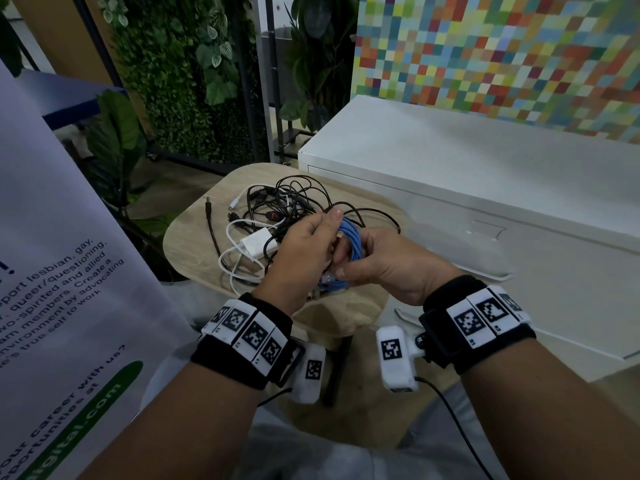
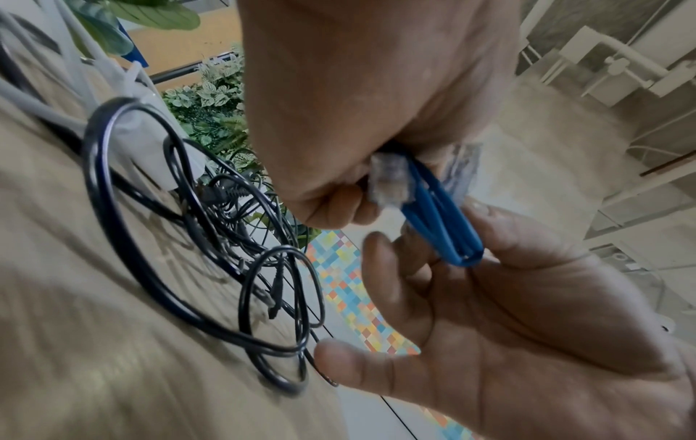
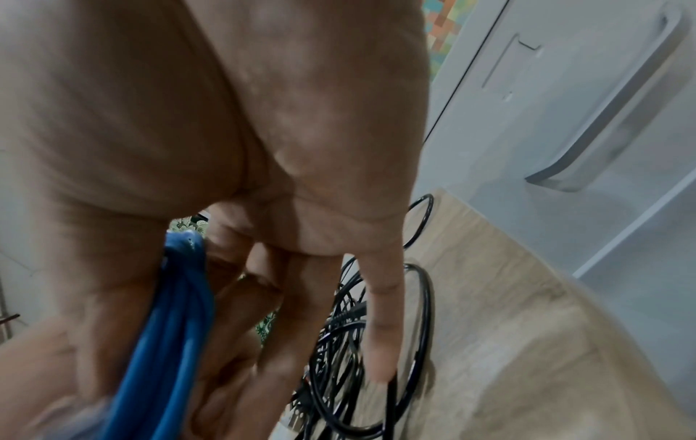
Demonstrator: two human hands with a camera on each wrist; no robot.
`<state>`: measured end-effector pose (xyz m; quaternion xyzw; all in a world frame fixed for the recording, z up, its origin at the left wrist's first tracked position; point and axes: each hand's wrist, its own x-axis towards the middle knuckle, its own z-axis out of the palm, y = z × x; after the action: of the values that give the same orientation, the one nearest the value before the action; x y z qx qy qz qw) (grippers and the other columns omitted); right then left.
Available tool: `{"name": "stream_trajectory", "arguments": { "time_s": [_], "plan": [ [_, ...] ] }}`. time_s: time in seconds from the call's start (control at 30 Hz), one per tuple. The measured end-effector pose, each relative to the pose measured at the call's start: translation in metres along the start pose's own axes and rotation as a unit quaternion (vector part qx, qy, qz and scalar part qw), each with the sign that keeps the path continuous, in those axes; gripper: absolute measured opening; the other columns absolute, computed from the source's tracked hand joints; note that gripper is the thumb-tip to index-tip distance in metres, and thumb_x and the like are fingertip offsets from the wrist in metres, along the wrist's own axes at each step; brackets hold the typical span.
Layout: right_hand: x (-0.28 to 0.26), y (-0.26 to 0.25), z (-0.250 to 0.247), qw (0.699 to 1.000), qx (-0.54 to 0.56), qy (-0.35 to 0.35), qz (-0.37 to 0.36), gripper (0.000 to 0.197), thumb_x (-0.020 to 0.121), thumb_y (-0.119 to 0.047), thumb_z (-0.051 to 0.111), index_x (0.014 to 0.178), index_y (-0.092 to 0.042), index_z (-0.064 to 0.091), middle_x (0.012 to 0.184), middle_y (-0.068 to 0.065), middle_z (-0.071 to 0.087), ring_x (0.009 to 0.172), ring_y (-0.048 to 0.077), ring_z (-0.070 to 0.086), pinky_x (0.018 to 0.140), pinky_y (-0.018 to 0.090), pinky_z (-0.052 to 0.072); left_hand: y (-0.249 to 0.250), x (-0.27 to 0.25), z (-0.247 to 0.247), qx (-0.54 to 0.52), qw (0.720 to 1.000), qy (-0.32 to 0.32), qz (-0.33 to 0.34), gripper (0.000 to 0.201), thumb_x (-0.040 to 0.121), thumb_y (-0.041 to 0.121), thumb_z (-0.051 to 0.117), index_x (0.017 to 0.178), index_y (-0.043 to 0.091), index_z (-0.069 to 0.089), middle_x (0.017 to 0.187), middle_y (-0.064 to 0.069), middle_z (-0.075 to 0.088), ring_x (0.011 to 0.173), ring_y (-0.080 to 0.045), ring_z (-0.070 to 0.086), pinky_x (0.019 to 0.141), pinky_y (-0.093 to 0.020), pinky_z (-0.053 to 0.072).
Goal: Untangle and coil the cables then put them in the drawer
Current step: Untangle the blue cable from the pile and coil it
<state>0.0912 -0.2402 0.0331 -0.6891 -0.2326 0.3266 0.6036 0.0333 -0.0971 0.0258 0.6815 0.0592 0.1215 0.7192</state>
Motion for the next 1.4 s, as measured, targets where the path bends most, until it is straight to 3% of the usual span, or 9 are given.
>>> {"name": "stream_trajectory", "arguments": {
  "time_s": [0.1, 0.3, 0.43, 0.53, 0.67, 0.77, 0.97, 1.2, 1.4],
  "plan": [
    [0.0, 0.002, 0.001, 0.999, 0.015, -0.015, 0.026, 0.023, 0.087, 0.01, 0.07, 0.079, -0.011, 0.067, 0.082, 0.008, 0.07, 0.091, 0.032, 0.069, 0.089, 0.051, 0.057, 0.006, -0.003, 0.002, 0.009, 1.0, -0.011, 0.004, 0.043, 0.11, 0.031, 0.047, 0.079, 0.002, 0.058, 0.05, 0.006, 0.046, 0.045, -0.006, 0.043, 0.047, -0.018, 0.039],
    [0.002, 0.007, 0.01, 0.998, 0.06, 0.013, 0.025, 0.017, 0.09, 0.013, 0.065, 0.091, -0.003, 0.068, 0.083, 0.007, 0.073, 0.083, 0.029, 0.074, 0.066, 0.035, 0.064, 0.002, -0.002, -0.004, 0.015, 1.0, 0.007, -0.012, 0.052, 0.11, 0.04, 0.045, 0.063, 0.02, 0.057, 0.053, 0.002, 0.046, 0.05, -0.011, 0.042, 0.052, -0.024, 0.038],
    [0.006, 0.012, 0.017, 0.994, 0.085, 0.063, 0.006, 0.024, 0.089, 0.015, 0.065, 0.078, -0.005, 0.072, 0.086, 0.011, 0.076, 0.081, 0.028, 0.073, 0.064, 0.032, 0.063, 0.003, 0.003, -0.009, 0.044, 0.997, 0.049, -0.045, 0.053, 0.11, 0.051, 0.035, 0.084, 0.018, 0.067, 0.054, 0.016, 0.057, 0.051, -0.004, 0.053, 0.056, -0.028, 0.043],
    [0.011, 0.016, 0.019, 0.986, 0.109, 0.126, -0.002, 0.02, 0.089, 0.013, 0.067, 0.08, -0.004, 0.071, 0.09, 0.018, 0.074, 0.085, 0.034, 0.073, 0.067, 0.036, 0.063, -0.005, 0.008, -0.018, 0.032, 0.996, 0.069, -0.049, 0.055, 0.103, 0.061, 0.037, 0.095, 0.021, 0.074, 0.078, 0.001, 0.068, 0.07, -0.018, 0.062, 0.064, -0.038, 0.048],
    [0.013, 0.017, 0.014, 0.977, 0.129, 0.167, -0.01, 0.016, 0.091, 0.007, 0.068, 0.081, -0.005, 0.07, 0.09, 0.017, 0.074, 0.082, 0.033, 0.072, 0.064, 0.036, 0.061, -0.013, 0.008, -0.026, 0.017, 0.997, 0.074, -0.035, 0.027, 0.107, 0.027, 0.047, 0.105, 0.019, 0.072, 0.096, -0.005, 0.07, 0.086, -0.019, 0.068, 0.069, -0.041, 0.054],
    [0.012, 0.016, 0.012, 0.976, 0.129, 0.177, -0.006, 0.015, 0.092, 0.004, 0.068, 0.082, -0.006, 0.069, 0.087, 0.017, 0.074, 0.077, 0.031, 0.071, 0.066, 0.038, 0.061, -0.016, 0.005, -0.027, -0.001, 0.996, 0.068, -0.055, 0.019, 0.104, 0.012, 0.053, 0.107, 0.016, 0.072, 0.084, 0.003, 0.072, 0.071, -0.008, 0.066, 0.065, -0.031, 0.054],
    [0.009, 0.013, 0.016, 0.98, 0.111, 0.164, 0.006, 0.009, 0.094, 0.001, 0.068, 0.089, -0.006, 0.068, 0.087, 0.016, 0.074, 0.072, 0.027, 0.071, 0.065, 0.036, 0.061, -0.02, 0.004, -0.028, -0.006, 0.997, 0.059, -0.059, 0.017, 0.103, 0.011, 0.058, 0.113, 0.01, 0.071, 0.079, 0.0, 0.07, 0.06, -0.008, 0.061, 0.06, -0.029, 0.052],
    [0.009, 0.01, 0.016, 0.98, 0.056, 0.189, 0.011, 0.013, 0.097, -0.002, 0.065, 0.11, -0.001, 0.067, 0.09, 0.015, 0.074, 0.067, 0.026, 0.073, 0.058, 0.036, 0.06, -0.026, 0.006, -0.032, 0.034, 0.997, 0.047, -0.044, 0.017, 0.099, 0.011, 0.067, 0.114, 0.019, 0.07, 0.093, -0.008, 0.073, 0.079, -0.019, 0.073, 0.066, -0.033, 0.06],
    [0.008, 0.013, 0.013, 0.972, -0.012, 0.235, -0.022, 0.027, 0.097, -0.009, 0.066, 0.119, -0.024, 0.065, 0.098, 0.012, 0.074, 0.066, 0.021, 0.072, 0.057, 0.041, 0.062, -0.029, 0.008, -0.032, 0.06, 0.996, 0.043, -0.04, 0.013, 0.099, 0.012, 0.068, 0.109, 0.02, 0.071, 0.092, -0.013, 0.073, 0.077, -0.027, 0.071, 0.069, -0.046, 0.063]
  ]
}}
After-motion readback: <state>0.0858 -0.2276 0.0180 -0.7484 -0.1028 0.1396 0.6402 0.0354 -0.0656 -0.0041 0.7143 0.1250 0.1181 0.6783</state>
